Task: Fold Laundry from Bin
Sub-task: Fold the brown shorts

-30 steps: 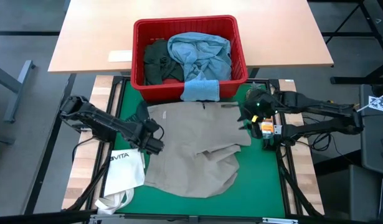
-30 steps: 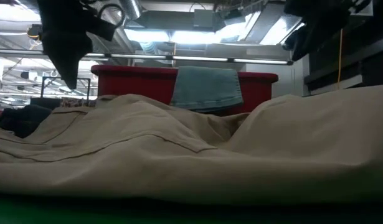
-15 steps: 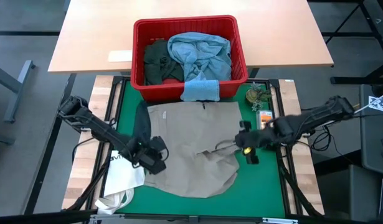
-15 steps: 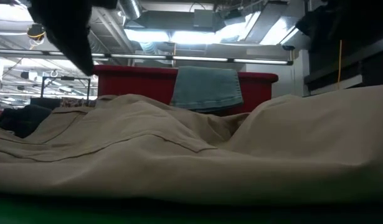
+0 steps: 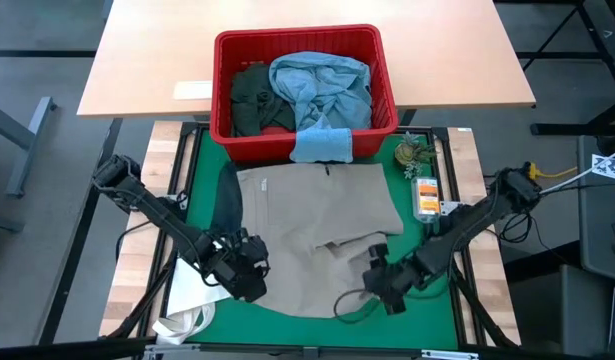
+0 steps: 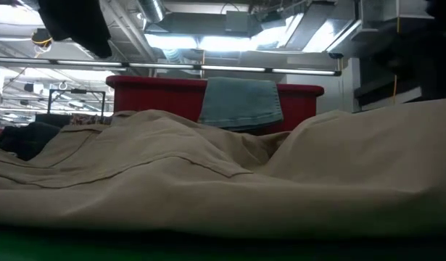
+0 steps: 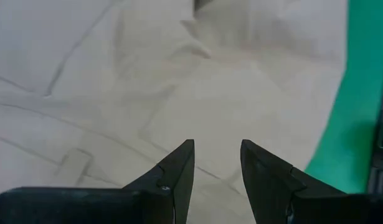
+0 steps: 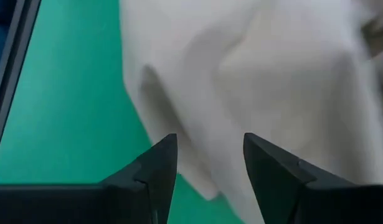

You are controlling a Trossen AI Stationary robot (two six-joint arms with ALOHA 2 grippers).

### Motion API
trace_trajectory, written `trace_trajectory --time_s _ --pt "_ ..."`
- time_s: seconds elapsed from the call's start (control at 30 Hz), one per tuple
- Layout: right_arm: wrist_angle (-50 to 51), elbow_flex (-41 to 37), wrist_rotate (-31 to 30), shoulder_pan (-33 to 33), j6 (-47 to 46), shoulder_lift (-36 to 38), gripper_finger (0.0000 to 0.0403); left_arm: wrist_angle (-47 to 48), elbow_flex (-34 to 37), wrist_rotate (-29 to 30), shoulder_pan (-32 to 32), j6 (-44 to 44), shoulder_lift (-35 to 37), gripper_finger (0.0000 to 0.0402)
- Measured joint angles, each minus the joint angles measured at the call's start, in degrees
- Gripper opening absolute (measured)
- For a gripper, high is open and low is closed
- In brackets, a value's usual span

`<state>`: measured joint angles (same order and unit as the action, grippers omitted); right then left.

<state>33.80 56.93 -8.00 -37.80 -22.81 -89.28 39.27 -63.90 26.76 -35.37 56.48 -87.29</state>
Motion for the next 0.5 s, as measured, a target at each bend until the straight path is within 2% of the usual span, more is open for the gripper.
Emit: trace_trajectory --time_s 0.17,0.23,0.4,0.5 --pt "-0.4 0.0 -0.6 -4.1 -5.0 -1.8 0.0183 -0.6 0.0 0.4 -1.3 0.4 0.0 0.0124" --pt "-0.6 0.0 -2.5 -5.5 -7.0 -1.7 0.0183 -0.6 0.0 0.7 -1.6 0.4 0.0 0.0124" --pt "-0.4 0.0 -11.7 -8.6 -10.3 -2.3 0.0183 -0.3 0.0 1.0 -1.8 0.1 -0.3 0.0124" --pt "0.4 0.0 -12.7 -9.2 -12.2 -3.2 0.0183 -0.3 0.0 1.0 -2.2 0.3 -2.2 0.0121"
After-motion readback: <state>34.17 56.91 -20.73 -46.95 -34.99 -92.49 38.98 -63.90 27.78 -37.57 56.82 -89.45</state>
